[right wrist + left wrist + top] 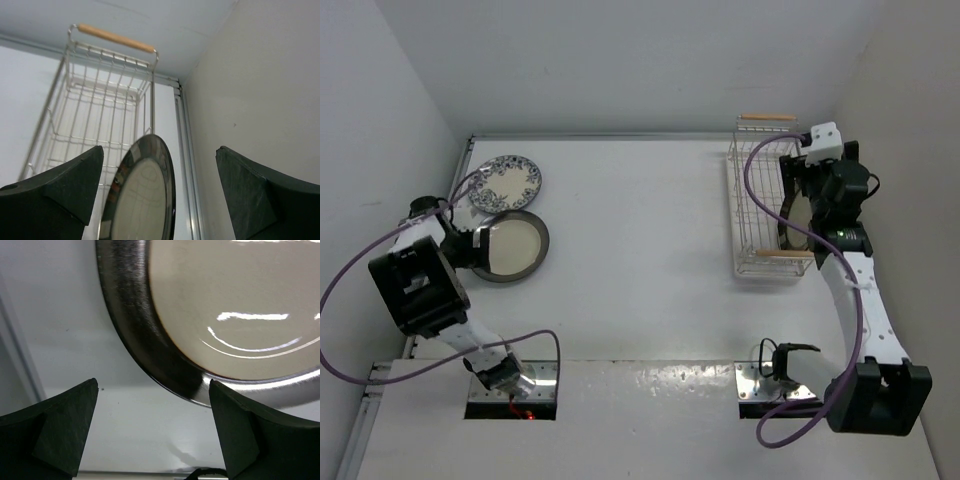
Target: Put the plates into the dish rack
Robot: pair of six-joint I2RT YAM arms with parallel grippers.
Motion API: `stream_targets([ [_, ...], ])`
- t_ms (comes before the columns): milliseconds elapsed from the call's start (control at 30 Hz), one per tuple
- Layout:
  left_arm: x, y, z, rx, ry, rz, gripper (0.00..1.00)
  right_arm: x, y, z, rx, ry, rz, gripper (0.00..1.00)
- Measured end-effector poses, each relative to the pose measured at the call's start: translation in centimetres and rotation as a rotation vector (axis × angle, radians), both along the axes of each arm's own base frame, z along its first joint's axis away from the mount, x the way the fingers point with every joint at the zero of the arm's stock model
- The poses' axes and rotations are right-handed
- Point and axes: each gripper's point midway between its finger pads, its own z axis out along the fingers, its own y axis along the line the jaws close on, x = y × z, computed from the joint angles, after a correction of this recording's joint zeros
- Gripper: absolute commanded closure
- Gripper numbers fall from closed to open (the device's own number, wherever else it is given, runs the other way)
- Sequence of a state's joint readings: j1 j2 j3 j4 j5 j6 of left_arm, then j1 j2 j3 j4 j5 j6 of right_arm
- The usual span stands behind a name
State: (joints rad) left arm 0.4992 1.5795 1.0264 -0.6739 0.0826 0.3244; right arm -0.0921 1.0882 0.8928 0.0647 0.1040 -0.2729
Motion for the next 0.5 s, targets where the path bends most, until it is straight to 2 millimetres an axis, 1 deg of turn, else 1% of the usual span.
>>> stream_targets([
  [67,-0.2,0.9,-1.5,-0.074,0.025,0.031,0.05,-0.1,0.5,1.1,0.019,-0.027,0.022,0.08],
  [100,-0.1,1.0,-2.1,-0.110,0.031,0.039,0.08,-0.2,0.8,1.5,0.028,-0.038,0.033,0.08],
  [167,0.2,1.3,-2.9,-0.182,0.032,0.054,0.10,-0.7,1.4,2.1,0.042,-0.052,0.056,0.07],
  [233,0.8,0.9,-3.1,-0.248,0.020,0.048,0.19,-1.0,2.2,2.7,0.051,-0.069,0.086,0.06],
  [267,1.4,0.9,-3.3,-0.273,0.010,0.041,0.24,-1.2,2.5,3.0,0.053,-0.075,0.097,0.06],
  [300,1.9,0.7,-3.4,-0.296,0.005,0.032,0.32,-1.5,2.8,3.3,0.055,-0.081,0.109,0.06],
  [367,2.9,0.5,-3.4,-0.337,-0.016,0.017,0.40,-1.9,3.5,3.8,0.057,-0.092,0.130,0.06],
  [400,3.3,0.3,-3.5,-0.365,-0.020,0.006,0.48,-2.0,3.9,4.0,0.058,-0.100,0.143,0.06],
  [433,3.7,0.2,-3.6,-0.386,-0.018,0.001,0.64,-2.2,4.1,4.1,0.058,-0.104,0.152,0.06],
  [500,4.5,-0.2,-3.7,-0.450,-0.035,0.005,0.81,-2.6,4.7,4.3,0.061,-0.108,0.168,0.06],
])
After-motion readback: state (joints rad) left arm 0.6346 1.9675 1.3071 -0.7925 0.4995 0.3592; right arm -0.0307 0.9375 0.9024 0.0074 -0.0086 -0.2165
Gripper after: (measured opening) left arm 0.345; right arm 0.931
